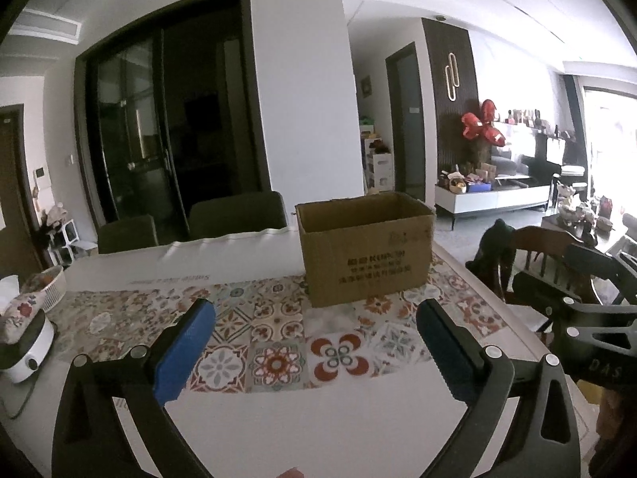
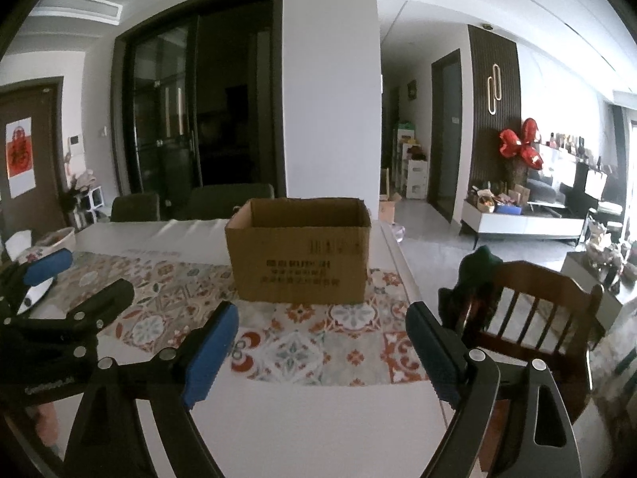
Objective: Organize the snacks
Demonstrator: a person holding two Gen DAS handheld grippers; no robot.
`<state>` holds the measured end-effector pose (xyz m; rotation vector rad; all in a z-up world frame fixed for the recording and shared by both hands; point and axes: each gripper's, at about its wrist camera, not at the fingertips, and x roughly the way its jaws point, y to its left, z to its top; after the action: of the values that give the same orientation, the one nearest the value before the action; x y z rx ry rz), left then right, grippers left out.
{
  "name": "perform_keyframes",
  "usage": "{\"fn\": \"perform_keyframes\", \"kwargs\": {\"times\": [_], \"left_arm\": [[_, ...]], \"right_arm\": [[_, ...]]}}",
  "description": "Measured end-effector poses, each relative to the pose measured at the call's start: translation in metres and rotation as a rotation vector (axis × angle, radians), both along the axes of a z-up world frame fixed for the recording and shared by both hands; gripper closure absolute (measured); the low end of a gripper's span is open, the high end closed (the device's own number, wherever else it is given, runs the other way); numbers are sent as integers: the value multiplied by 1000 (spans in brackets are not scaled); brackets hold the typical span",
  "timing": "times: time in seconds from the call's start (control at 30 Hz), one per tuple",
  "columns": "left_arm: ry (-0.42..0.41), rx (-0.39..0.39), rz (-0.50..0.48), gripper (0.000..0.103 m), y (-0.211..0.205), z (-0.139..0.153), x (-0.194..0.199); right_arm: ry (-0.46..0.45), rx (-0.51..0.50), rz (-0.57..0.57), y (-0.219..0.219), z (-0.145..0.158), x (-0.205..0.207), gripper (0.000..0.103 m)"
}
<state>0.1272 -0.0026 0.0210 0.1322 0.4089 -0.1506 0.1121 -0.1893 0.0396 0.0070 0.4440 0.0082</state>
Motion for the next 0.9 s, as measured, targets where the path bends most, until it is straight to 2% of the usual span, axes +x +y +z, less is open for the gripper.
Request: {"fn": "perform_keyframes", "kwargs": {"times": [0.37, 0.9], "left_arm": [[2, -20, -18, 0, 4, -4, -41], [-33, -18, -22, 0, 0, 3, -57]], "right_arm": [[-23, -24, 0, 5, -2, -45, 16], [0, 15, 11, 2, -4, -57, 16]]}}
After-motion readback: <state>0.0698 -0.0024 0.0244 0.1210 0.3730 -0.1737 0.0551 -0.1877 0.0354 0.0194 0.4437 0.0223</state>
